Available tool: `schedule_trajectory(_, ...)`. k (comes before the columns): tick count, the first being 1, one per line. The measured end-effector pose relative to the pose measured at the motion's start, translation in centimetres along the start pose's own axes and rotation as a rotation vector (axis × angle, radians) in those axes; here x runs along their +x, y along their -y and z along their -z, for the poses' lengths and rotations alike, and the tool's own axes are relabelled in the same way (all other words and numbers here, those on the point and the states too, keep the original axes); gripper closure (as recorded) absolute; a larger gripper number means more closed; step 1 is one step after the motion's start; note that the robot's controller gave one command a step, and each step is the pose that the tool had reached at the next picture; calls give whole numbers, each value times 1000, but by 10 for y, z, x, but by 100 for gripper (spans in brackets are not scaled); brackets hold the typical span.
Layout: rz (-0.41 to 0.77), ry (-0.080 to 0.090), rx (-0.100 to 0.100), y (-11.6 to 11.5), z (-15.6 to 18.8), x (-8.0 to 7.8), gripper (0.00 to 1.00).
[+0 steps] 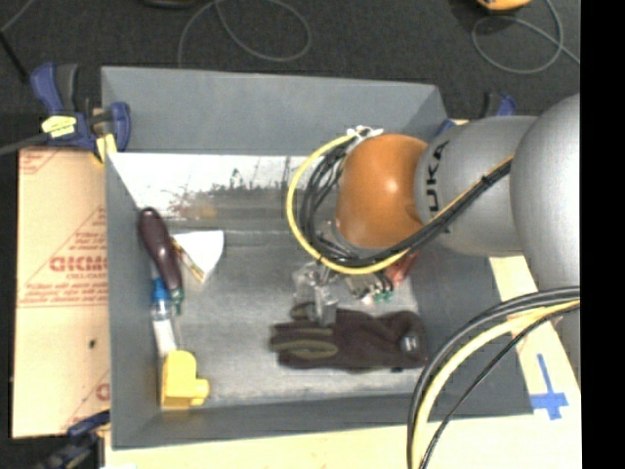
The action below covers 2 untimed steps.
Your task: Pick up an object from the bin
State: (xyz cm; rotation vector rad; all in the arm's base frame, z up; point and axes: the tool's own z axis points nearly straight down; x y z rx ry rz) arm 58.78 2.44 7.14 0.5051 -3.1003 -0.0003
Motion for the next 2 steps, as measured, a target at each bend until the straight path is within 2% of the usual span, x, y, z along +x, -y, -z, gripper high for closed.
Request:
schedule_trajectory(1,0,0,0,0,0,0,100)
schedule_trajectory(2,49,5,1,-7,129,-13,100)
